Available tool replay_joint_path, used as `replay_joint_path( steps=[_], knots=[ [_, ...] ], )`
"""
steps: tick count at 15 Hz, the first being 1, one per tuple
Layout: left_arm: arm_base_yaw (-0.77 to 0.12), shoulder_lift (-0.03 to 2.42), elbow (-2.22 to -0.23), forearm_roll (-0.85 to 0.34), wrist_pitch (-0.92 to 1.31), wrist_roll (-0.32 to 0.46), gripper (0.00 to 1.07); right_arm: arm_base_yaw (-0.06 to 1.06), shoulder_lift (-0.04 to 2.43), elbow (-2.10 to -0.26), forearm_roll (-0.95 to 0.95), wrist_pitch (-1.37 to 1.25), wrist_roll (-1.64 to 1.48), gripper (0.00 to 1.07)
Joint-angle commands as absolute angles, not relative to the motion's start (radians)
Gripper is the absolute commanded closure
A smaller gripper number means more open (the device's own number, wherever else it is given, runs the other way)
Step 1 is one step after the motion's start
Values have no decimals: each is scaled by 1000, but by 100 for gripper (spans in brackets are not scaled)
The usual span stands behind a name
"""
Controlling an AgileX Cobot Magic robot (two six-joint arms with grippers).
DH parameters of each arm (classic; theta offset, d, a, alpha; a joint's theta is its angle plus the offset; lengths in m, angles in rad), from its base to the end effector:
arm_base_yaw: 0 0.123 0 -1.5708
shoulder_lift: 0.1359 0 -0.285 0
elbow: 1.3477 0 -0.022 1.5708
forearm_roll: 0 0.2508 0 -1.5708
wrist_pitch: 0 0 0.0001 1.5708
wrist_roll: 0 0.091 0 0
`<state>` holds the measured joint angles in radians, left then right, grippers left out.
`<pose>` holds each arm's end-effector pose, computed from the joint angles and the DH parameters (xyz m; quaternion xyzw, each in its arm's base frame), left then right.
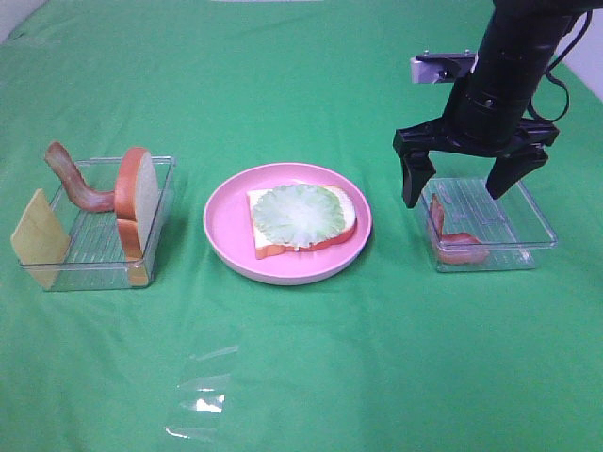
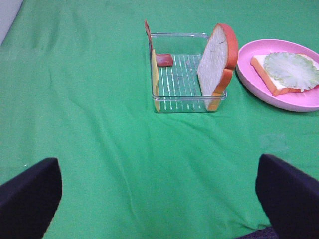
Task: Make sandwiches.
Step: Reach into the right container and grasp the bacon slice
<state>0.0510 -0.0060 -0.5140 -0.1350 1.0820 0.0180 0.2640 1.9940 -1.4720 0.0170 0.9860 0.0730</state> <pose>-0.0081 -0.0113 0.2800 -0.0101 0.8516 -0.0494 0.5218 0.3872 0.1060 0.1889 -0.0910 0.9930 0.0199 0.0726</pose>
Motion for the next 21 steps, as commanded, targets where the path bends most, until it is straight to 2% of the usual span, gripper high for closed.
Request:
replay_joint_path(
  steps=[1, 11, 14, 16, 17, 18, 19, 20, 21],
  knots=[
    [50, -11, -515, -141, 1077, 17, 9, 262, 2023, -1468, 20, 966, 81, 9],
    [50, -11, -515, -141, 1077, 17, 9, 262, 2065, -1468, 15, 961, 78, 13],
    [50, -11, -515, -141, 1077, 17, 9, 262, 2065, -1468, 15, 963, 78, 27],
    [50, -11, -515, -141, 1077, 17, 9, 262, 2065, -1468, 15, 965, 83, 45],
    [50, -11, -515, -141, 1077, 17, 9, 262, 2065, -1468, 15, 965, 85, 50],
    [50, -11, -515, -141, 1077, 17, 9, 262, 2065, -1468, 15, 966, 85, 59],
    [50, -11, -515, -141, 1077, 17, 9, 262, 2065, -1468, 15, 967, 85, 79],
    [50, -11, -515, -141, 1077, 17, 9, 262, 2065, -1468, 15, 968, 84, 93],
    [50, -11, -515, -141, 1077, 17, 9, 262, 2065, -1468, 16, 970, 80, 100]
  ],
)
